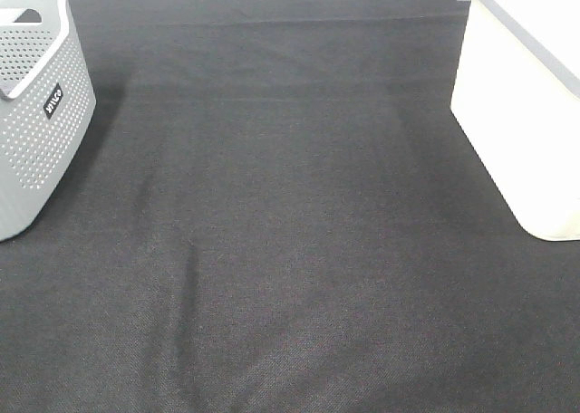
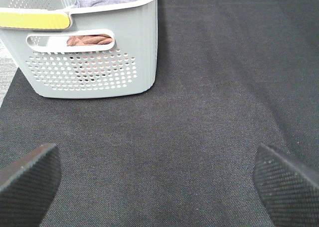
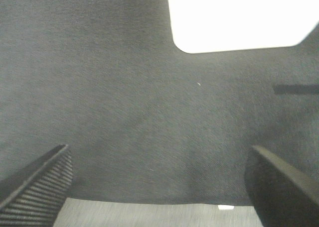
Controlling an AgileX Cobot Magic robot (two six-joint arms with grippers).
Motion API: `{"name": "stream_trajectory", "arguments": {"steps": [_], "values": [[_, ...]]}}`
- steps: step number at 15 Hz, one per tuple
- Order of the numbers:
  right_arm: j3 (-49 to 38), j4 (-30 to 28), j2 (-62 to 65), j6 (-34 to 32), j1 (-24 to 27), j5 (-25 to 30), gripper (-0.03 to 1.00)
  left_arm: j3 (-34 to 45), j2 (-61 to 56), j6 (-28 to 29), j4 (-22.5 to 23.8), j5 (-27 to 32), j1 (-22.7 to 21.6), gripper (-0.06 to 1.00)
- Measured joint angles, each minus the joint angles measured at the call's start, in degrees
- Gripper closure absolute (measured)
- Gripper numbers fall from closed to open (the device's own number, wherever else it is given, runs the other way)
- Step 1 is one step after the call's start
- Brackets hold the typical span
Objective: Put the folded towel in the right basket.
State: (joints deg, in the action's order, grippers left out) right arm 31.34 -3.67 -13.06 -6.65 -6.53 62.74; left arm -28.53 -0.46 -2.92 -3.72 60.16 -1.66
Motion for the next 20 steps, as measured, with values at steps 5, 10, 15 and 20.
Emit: {"name": "stream_trajectory", "arguments": {"steps": [5,10,15,20], "values": [[-4.9,-1.4,13.3,0.5,0.0,0.7,0.06,0.0,0.0,0.0,0.0,0.0,0.0,-0.03],[-5.0,-0.1,13.3,1.0,0.8,0.6,0.06,0.0,0.0,0.0,0.0,0.0,0.0,-0.03],[-5.0,1.0,13.3,1.0,6.5,0.6,0.06,0.0,0.0,0.0,0.0,0.0,0.0,-0.03],[-5.0,1.0,13.3,1.0,6.5,0.6,0.06,0.0,0.0,0.0,0.0,0.0,0.0,-0.03]]}}
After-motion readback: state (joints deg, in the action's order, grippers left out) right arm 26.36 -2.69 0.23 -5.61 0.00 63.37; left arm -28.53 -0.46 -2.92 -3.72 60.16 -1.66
